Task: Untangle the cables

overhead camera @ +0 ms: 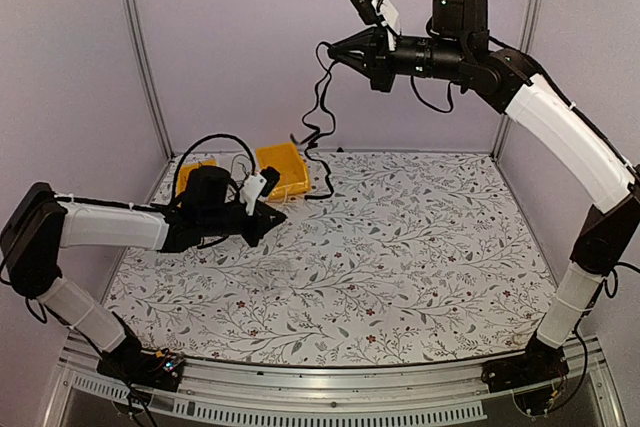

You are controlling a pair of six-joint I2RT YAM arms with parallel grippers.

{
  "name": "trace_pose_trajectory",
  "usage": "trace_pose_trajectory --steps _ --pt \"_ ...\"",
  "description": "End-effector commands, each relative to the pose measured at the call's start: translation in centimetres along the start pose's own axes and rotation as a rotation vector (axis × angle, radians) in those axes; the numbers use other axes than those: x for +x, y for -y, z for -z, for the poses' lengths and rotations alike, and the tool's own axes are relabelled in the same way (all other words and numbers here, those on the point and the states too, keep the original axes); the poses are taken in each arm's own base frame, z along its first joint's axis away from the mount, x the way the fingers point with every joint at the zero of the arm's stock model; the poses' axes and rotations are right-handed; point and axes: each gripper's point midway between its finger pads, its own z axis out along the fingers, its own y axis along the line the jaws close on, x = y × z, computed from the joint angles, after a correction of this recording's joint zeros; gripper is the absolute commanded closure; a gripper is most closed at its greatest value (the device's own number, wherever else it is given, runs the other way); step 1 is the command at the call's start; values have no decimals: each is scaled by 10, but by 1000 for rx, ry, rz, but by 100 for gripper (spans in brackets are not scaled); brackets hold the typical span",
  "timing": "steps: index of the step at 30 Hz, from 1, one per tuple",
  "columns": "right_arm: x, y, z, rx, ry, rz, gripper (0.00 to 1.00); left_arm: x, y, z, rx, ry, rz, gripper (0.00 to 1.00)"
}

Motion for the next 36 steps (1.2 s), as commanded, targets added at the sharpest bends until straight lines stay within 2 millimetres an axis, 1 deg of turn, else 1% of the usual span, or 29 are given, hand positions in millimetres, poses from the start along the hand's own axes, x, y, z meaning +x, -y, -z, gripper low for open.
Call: trace_pose_trajectory --steps 1,3,5,6,7,8,10,12,14,18,20,21,22,24,25,28,30,33,36 --pt "-54 22 26 94 128 39 100 61 14 16 16 -94 164 100" --pt "-56 22 28 94 136 34 100 78 16 24 9 -122 210 100" --pt "-51 19 25 80 127 25 100 86 15 29 -8 -137 229 100" --pt "-46 18 24 72 118 20 100 85 14 31 -20 -136 231 97" --pt "-41 16 22 67 106 17 100 81 11 32 -36 -129 230 91" --pt "-35 15 20 63 94 14 100 76 8 34 -55 -122 228 82" --pt "-21 13 15 55 65 11 100 61 -1 37 -103 -100 222 66" --pt "-8 11 11 50 35 9 100 39 -5 45 -130 -58 208 57" --pt "7 9 7 45 0 9 100 13 -6 54 -141 -3 185 51" --pt "37 2 2 28 -67 -10 100 -39 -6 72 -151 104 143 44" --pt "52 -3 -1 14 -102 -26 100 -62 -6 77 -150 143 128 41" --pt "62 -5 -2 9 -121 -35 100 -73 -7 78 -156 161 129 36" --pt "72 -8 -3 2 -140 -42 100 -88 -9 80 -161 184 129 33" --pt "89 -14 -6 -15 -173 -54 100 -112 -7 78 -143 203 105 33" --pt "96 -16 -7 -22 -186 -60 100 -124 -4 78 -119 216 87 34" --pt "108 -22 -9 -43 -207 -83 100 -157 9 77 -36 266 47 42" --pt "111 -24 -10 -51 -214 -97 100 -173 14 75 -6 295 40 43" --pt "117 -26 -13 -63 -221 -115 100 -190 18 70 35 319 60 41" --pt "121 -27 -16 -72 -229 -127 100 -196 26 57 109 313 85 38"
